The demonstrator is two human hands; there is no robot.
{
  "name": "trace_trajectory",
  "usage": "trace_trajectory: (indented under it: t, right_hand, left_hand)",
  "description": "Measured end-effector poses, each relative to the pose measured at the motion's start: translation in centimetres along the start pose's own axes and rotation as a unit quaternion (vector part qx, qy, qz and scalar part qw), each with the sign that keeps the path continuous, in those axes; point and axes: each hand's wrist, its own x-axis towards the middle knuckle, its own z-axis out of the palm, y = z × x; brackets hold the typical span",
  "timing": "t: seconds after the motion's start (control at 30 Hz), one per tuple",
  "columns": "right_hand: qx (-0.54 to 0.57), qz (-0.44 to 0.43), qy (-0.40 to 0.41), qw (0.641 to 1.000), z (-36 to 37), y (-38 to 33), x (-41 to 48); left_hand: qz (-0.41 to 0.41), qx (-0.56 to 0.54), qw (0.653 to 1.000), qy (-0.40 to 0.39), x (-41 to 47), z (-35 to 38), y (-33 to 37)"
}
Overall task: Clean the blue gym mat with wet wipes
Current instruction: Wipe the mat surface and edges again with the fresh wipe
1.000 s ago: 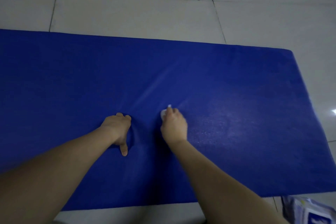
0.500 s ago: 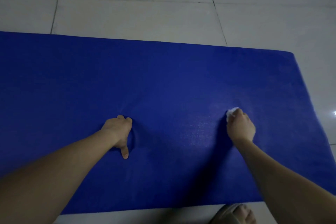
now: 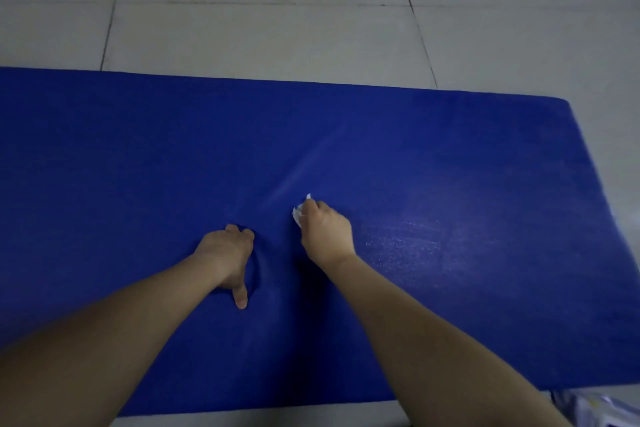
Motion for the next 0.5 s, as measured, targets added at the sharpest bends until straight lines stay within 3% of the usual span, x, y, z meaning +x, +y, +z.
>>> trace_trajectory:
  t: [0.27,0.37,0.5]
  right_hand:
    - [-0.048,0.217,0.051,0.974,-6.9,16.8,-1.2]
    - [-0.066,0.277,0.046,0.957,-8.2,19.8,-1.7]
    - [-0.011,0.288,0.055,0.956,-6.9,16.5,0.2]
  left_hand:
    - [0.022,0.005,1.000,-0.008,-0.1,-0.1,-0.5]
    - [0.031,0.000,0.999,-0.018,0.4,-1.5,-1.2]
    - [0.000,0.013,0.990,0.142,1.3,-4.3,-1.9]
